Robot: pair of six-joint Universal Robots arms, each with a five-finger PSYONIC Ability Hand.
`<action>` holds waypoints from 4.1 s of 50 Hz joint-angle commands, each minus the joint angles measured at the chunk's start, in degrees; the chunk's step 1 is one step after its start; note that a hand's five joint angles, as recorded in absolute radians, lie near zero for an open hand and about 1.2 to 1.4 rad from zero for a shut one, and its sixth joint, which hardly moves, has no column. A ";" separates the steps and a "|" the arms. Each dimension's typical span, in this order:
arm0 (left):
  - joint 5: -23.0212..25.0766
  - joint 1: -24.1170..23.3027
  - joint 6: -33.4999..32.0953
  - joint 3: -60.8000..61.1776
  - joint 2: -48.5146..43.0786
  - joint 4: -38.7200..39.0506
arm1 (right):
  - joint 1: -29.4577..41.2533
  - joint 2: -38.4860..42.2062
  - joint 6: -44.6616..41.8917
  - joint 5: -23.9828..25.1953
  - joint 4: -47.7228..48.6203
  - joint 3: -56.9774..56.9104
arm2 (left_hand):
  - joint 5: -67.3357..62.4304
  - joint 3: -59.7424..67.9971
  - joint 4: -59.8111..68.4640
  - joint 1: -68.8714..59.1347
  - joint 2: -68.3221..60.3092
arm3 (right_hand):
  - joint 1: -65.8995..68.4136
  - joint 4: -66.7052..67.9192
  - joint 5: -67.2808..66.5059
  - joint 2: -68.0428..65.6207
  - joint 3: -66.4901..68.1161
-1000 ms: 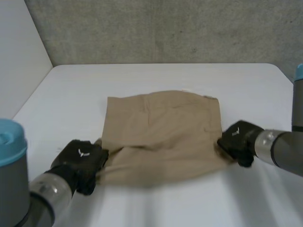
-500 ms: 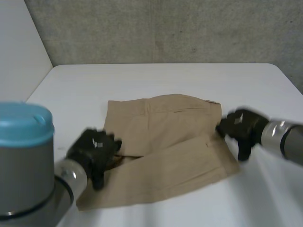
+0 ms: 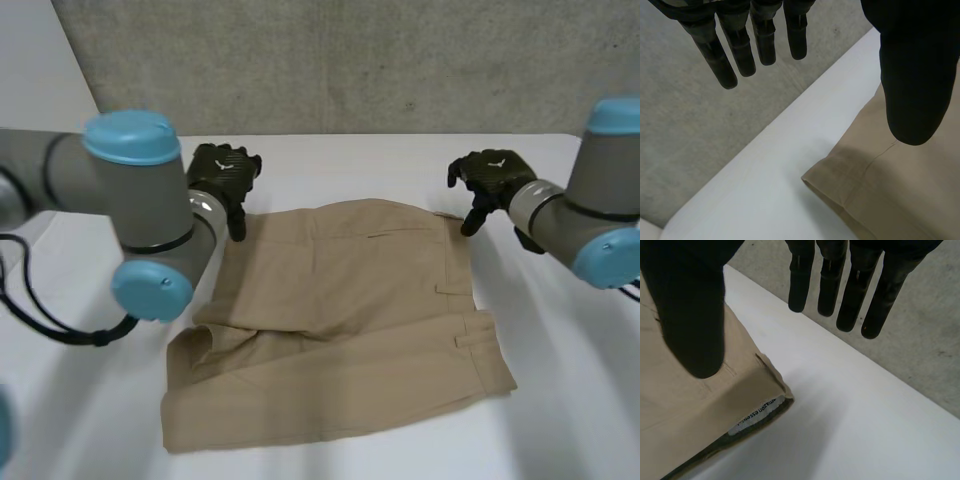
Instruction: Fold the shorts.
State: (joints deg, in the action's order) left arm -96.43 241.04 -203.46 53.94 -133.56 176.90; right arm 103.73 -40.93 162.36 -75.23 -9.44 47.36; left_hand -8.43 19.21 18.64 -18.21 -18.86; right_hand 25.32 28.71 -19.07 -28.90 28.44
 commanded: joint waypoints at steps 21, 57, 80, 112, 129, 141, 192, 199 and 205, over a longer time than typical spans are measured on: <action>8.80 2.42 5.71 -12.38 -14.45 -2.08 | 1.30 16.23 7.27 -6.93 22.96 -17.65 | -6.75 5.98 6.54 -6.98 -6.33 | 54.68 51.29 -50.93 -51.10 51.56; 9.07 -0.13 5.97 -1.04 -4.87 -2.35 | 1.65 -17.42 -8.20 -3.26 15.25 28.03 | -14.49 13.72 14.28 -14.72 -14.07 | -4.99 -8.39 8.75 8.57 -8.12; 8.89 -5.31 7.03 33.66 27.20 -0.60 | -11.79 -24.99 -19.01 13.27 14.54 51.07 | -15.67 14.89 15.46 -15.89 -15.24 | 19.08 15.69 -15.33 -15.50 15.96; 2.74 -7.87 7.11 55.39 26.07 12.59 | -15.76 -20.69 -22.44 16.35 16.65 52.39 | -18.19 17.41 17.98 -18.42 -17.77 | 29.65 26.26 -25.90 -26.07 26.53; -2.18 -7.95 6.94 51.44 20.89 16.37 | -15.67 -21.04 -22.44 16.35 16.56 52.22 | -19.71 18.93 19.50 -19.93 -19.28 | 48.53 45.13 -44.77 -44.94 45.40; -2.27 -8.22 7.03 49.15 20.27 16.64 | -15.49 -21.12 -22.35 16.35 16.56 52.30 | -19.54 18.76 19.33 -19.76 -19.11 | 48.86 45.46 -45.10 -45.27 45.73; -5.79 -8.48 6.50 52.57 49.36 -5.69 | -14.44 -45.65 -23.49 15.64 -16.82 51.16 | -61.57 60.79 61.36 -61.79 -61.14 | 54.68 51.29 -50.93 -51.10 51.56; -5.35 -8.83 6.32 54.87 48.48 -11.75 | -13.73 -42.05 -38.50 14.15 -26.14 54.15 | -61.57 60.79 61.36 -61.79 -61.14 | 54.68 51.29 -50.93 -51.10 51.56; -3.59 -7.87 6.24 53.11 46.47 -11.84 | -13.74 -40.73 -39.76 14.06 -26.51 53.10 | -61.57 60.79 61.36 -61.79 -61.14 | 54.68 51.29 -50.93 -51.10 51.56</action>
State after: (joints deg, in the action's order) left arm -101.53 232.45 -197.19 108.60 -85.31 165.56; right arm 89.87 -83.17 123.82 -60.88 -35.92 101.29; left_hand -55.81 68.00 68.38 -65.06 -68.55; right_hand 51.54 68.29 -55.64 -67.63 68.08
